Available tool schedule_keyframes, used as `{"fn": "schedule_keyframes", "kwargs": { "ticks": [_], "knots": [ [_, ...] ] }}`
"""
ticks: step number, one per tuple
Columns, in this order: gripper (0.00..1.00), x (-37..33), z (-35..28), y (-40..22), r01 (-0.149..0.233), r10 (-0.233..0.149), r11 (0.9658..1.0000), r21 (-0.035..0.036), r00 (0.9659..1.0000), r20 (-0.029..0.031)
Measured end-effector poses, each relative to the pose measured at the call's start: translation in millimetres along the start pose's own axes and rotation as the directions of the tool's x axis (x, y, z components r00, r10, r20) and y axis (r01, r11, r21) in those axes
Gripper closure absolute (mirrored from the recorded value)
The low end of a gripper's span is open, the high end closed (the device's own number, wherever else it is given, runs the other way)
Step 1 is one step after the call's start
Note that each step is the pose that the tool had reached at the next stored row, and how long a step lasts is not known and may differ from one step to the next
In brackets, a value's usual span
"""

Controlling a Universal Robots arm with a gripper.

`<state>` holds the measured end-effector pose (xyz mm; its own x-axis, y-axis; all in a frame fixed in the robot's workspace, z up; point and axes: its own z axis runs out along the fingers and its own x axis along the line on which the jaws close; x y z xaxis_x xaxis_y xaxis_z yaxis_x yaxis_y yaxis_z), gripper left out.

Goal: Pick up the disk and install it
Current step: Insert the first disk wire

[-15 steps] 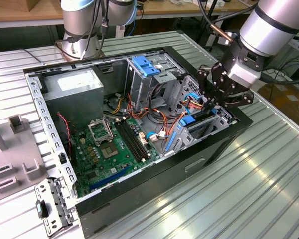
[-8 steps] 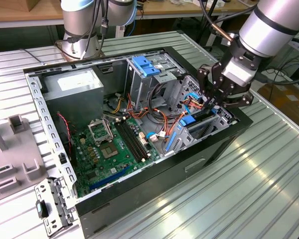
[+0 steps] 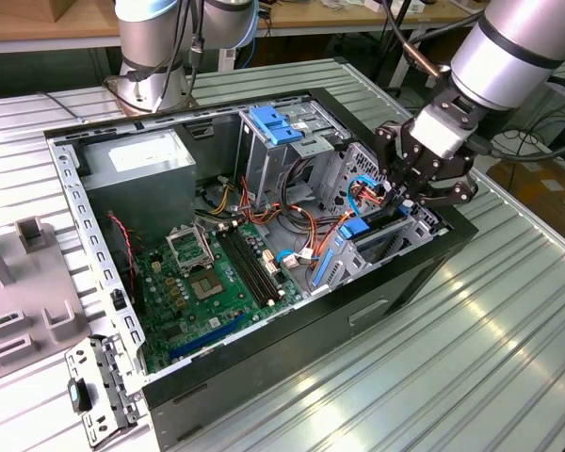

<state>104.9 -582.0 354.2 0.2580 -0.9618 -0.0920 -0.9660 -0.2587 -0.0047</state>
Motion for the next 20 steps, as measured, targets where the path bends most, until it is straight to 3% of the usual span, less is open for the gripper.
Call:
{"fn": "schedule_keyframes", "kwargs": {
  "ticks": [7,12,16,20],
  "knots": [
    [0.82,0.1,0.9,0.0,-0.079,0.079,0.9968,0.0074,0.9968,0.0],
    [0.82,0.1,1.3,0.0,-0.112,0.112,0.9936,0.0104,0.9937,0.0001],
    [0.82,0.2,1.7,0.0,-0.145,0.145,0.9894,0.0134,0.9894,0.0004],
    [0.82,0.2,2.4,0.0,-0.194,0.194,0.9808,0.018,0.981,0.0009]
  ]
}}
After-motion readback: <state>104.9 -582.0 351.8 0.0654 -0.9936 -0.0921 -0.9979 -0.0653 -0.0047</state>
